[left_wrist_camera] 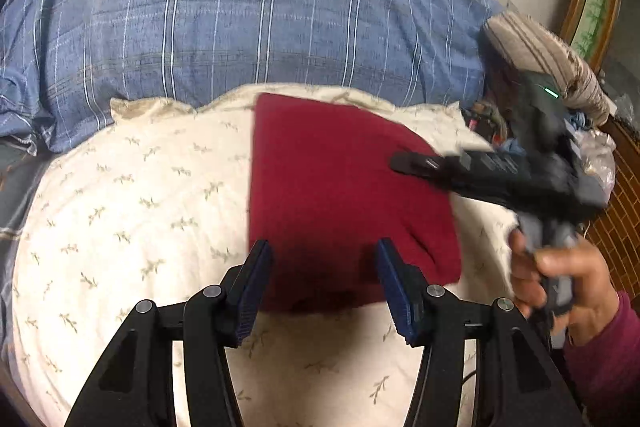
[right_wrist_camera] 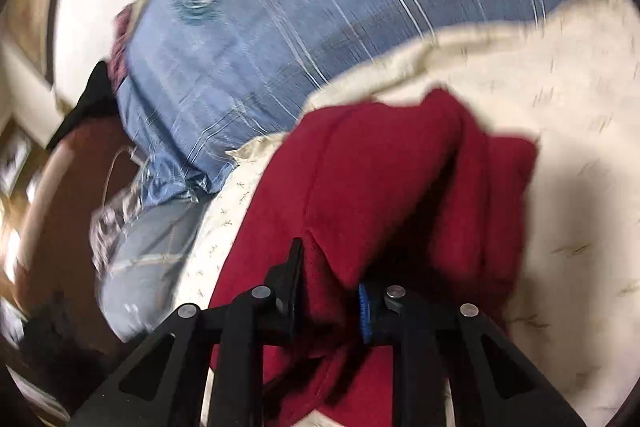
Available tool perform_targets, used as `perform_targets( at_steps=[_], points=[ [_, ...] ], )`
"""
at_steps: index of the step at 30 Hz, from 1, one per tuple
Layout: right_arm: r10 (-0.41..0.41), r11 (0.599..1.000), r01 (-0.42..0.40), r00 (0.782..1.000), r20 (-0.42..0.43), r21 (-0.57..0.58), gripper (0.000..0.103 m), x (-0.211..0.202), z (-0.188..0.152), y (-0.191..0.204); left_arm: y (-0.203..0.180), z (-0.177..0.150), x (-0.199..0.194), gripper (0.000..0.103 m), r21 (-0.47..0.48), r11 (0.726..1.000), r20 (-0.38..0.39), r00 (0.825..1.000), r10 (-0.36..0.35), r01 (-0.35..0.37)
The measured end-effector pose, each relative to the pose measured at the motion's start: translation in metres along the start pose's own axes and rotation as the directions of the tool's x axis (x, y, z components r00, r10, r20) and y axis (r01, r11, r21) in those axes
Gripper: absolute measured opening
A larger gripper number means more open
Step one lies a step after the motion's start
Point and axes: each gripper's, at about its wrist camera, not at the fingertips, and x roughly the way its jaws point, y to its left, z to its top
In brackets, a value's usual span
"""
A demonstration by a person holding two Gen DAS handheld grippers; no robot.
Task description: Fold small clothes
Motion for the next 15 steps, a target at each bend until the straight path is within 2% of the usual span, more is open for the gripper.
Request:
perform_targets(
  at_steps=[2, 4, 6, 7, 9, 10, 11, 13, 15],
  points=[
    [-0.063, 0.997, 0.064, 0.998, 0.013, -0.043, 0.021, -0.013, -0.003, 0.001, 0.004, 0.006, 0.008, 0.058, -0.009, 1.0, 0.013, 1.0, 0.006, -0.006],
    [-0.119, 0.992, 0.118, 0.992, -0.029, -0.034, 0.021, -0.004, -0.007, -0.011, 0.007, 0.007, 0.02, 0.058, -0.02, 1.0, 0.012, 1.0, 0.015, -0.015],
    [-0.107, 0.994, 0.108, 0.991, -0.074, 0.011, 0.024, 0.007, -0.011, -0.025, 0.007, 0.008, 0.038, 0.058, -0.024, 0.999, -0.015, 0.999, 0.034, -0.035],
    [-0.081, 0.995, 0.085, 0.994, -0.071, 0.058, 0.027, 0.006, -0.011, -0.03, 0.007, 0.007, 0.048, 0.058, -0.023, 0.999, -0.037, 0.998, 0.048, -0.048],
    [-0.061, 0.992, 0.065, 0.997, -0.045, 0.106, 0.036, -0.006, -0.009, -0.033, 0.008, 0.005, 0.061, 0.058, -0.026, 0.998, -0.068, 0.996, 0.061, -0.062],
    [-0.072, 0.991, 0.075, 0.997, -0.027, 0.109, 0.04, -0.014, -0.007, -0.032, 0.009, 0.005, 0.064, 0.058, -0.029, 0.997, -0.075, 0.995, 0.065, -0.067],
    [-0.1, 0.99, 0.1, 0.995, -0.004, 0.103, 0.049, -0.022, -0.005, -0.03, 0.009, 0.004, 0.064, 0.058, -0.03, 0.997, -0.075, 0.995, 0.07, -0.073],
    [-0.142, 0.987, 0.137, 0.988, 0.06, 0.085, 0.052, -0.035, -0.003, -0.025, 0.008, 0.012, 0.072, 0.059, -0.023, 0.997, -0.071, 0.994, 0.077, -0.079],
    [-0.132, 0.99, 0.126, 0.987, 0.088, 0.065, 0.052, -0.039, 0.0, -0.019, 0.005, 0.015, 0.078, 0.06, -0.023, 0.996, -0.07, 0.994, 0.086, -0.088]
  ],
)
